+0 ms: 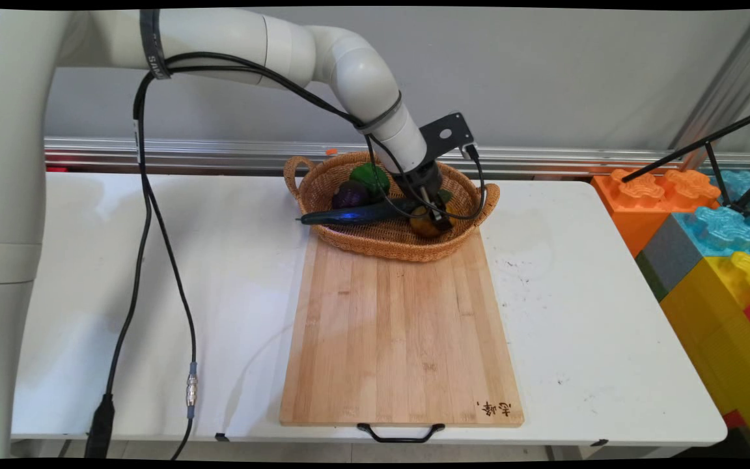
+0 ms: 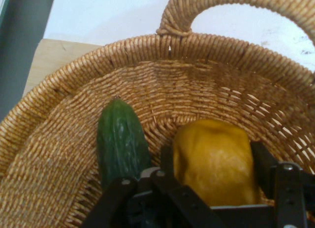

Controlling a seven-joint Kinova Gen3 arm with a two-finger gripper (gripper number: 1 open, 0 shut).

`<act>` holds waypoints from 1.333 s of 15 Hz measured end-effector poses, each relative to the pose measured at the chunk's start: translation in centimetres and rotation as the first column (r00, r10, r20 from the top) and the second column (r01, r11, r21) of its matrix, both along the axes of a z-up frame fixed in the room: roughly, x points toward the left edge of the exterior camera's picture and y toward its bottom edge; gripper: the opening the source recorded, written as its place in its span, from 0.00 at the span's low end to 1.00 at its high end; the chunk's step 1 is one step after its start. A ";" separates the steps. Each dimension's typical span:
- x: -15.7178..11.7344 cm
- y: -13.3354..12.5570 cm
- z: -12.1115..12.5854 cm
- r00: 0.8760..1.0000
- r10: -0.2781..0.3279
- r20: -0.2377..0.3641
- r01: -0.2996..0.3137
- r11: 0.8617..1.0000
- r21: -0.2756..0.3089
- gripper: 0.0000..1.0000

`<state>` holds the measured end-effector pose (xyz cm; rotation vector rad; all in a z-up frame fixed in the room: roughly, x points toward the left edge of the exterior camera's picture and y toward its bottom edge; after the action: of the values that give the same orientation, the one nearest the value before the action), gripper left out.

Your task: Place the picked object on the cutting board

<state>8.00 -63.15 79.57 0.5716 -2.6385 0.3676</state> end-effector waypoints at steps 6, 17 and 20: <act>0.2 0.4 1.1 1.000 0.024 -0.011 -0.025 1.000 -0.015 0.00; -0.8 8.0 11.5 0.999 -0.032 -0.037 0.030 0.998 -0.064 0.00; -1.3 10.3 12.3 0.997 -0.070 -0.040 0.068 0.997 -0.031 0.00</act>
<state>6.68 -52.86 91.82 0.4721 -2.6016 0.3698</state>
